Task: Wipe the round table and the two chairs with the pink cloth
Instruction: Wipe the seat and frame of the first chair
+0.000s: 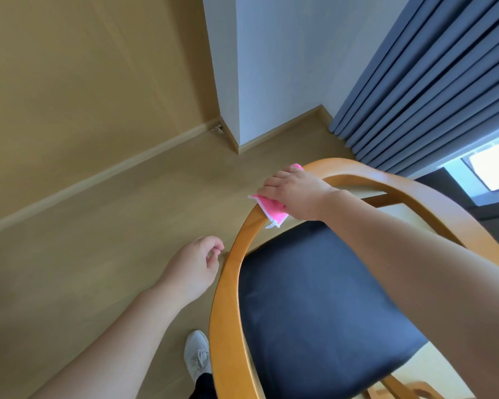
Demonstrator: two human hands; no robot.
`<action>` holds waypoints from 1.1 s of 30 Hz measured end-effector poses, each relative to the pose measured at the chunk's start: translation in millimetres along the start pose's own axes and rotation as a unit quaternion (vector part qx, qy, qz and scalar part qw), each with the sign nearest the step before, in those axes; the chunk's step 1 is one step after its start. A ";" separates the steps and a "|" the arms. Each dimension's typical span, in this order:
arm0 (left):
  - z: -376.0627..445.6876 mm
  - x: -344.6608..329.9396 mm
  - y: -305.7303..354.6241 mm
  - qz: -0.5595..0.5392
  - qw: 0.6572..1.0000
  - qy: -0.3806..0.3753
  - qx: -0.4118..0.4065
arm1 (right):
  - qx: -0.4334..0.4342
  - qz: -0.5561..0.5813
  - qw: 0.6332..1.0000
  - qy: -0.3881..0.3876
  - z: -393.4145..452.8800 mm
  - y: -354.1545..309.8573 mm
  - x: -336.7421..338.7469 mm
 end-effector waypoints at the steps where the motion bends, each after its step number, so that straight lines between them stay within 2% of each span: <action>1: 3.4 1.3 5.5 0.000 1.000 0.002 -0.006 | -0.001 0.010 1.000 0.004 -1.6 6.1 1.4; 11: 27.5 1.9 58.4 -0.005 0.999 -0.003 -0.051 | -0.034 0.090 0.995 0.029 -16.1 53.6 5.7; 20: 35.4 2.0 89.4 0.028 0.996 -0.013 -0.086 | -0.035 0.145 0.988 0.047 -19.7 63.9 8.3; 26: 39.3 -3.7 105.3 0.043 0.994 -0.036 -0.091 | -0.085 0.222 0.966 0.102 -42.4 98.6 9.1; 33: 51.2 -21.3 130.5 0.048 0.991 -0.054 -0.109 | -0.094 0.239 0.959 0.118 -50.2 116.3 -0.1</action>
Point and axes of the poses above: each hand's wrist, its own z-axis towards the middle knuckle, its own x-axis out of the back of the hand, y = z × x, the point moved 7 cm from there along z, towards the middle knuckle, and after that the axes turned 14 degrees about z, right-handed, at the moved point
